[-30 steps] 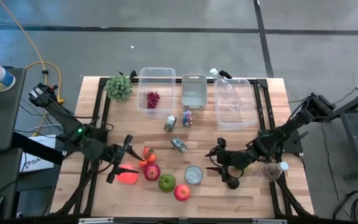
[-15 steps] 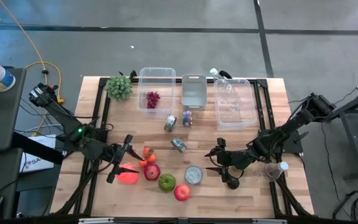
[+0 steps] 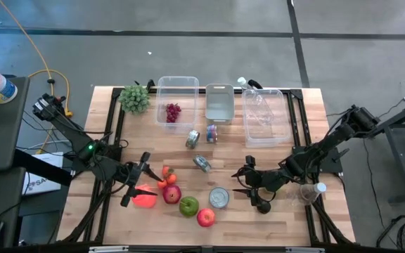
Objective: Pick & Place Food Item
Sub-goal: Put the orange water bottle into the right transparent bin
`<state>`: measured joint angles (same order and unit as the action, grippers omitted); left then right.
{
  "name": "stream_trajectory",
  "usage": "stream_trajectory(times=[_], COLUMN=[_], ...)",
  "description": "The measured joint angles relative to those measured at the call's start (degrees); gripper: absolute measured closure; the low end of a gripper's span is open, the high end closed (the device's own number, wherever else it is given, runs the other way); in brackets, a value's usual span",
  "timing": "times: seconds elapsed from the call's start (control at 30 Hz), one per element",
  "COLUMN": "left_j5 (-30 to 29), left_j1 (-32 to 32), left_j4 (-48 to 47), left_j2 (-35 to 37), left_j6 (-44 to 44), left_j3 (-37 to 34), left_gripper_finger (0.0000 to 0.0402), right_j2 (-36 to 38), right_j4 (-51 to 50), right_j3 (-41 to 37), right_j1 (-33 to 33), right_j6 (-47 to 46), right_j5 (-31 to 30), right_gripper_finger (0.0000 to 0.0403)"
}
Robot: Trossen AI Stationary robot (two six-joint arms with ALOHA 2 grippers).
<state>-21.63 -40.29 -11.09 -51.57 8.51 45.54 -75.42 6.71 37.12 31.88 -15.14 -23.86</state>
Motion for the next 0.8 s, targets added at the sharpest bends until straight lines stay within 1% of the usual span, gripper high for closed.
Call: stream_trajectory(times=[0.43,0.6,0.67,0.8], left_j5=[0.3,0.3,0.3,0.3], left_j1=[0.0,0.0,-0.1,-0.2], left_j4=[0.4,8.9,8.9,8.2], left_j2=[0.0,0.1,0.6,1.8], left_j6=[1.6,2.2,1.7,4.0], left_j3=[0.0,0.2,1.0,3.0], left_gripper_finger=[0.0193,0.0193,0.0193,0.0193], right_j2=[0.0,0.0,0.0,0.0], right_j4=[0.0,0.0,0.0,0.0], right_j3=[0.0,0.0,0.0,0.0], right_j1=[0.0,0.0,0.0,0.0], right_j6=[0.0,0.0,0.0,0.0], right_j5=[0.0,0.0,0.0,0.0], right_gripper_finger=[0.0168,0.0168,0.0168,0.0168])
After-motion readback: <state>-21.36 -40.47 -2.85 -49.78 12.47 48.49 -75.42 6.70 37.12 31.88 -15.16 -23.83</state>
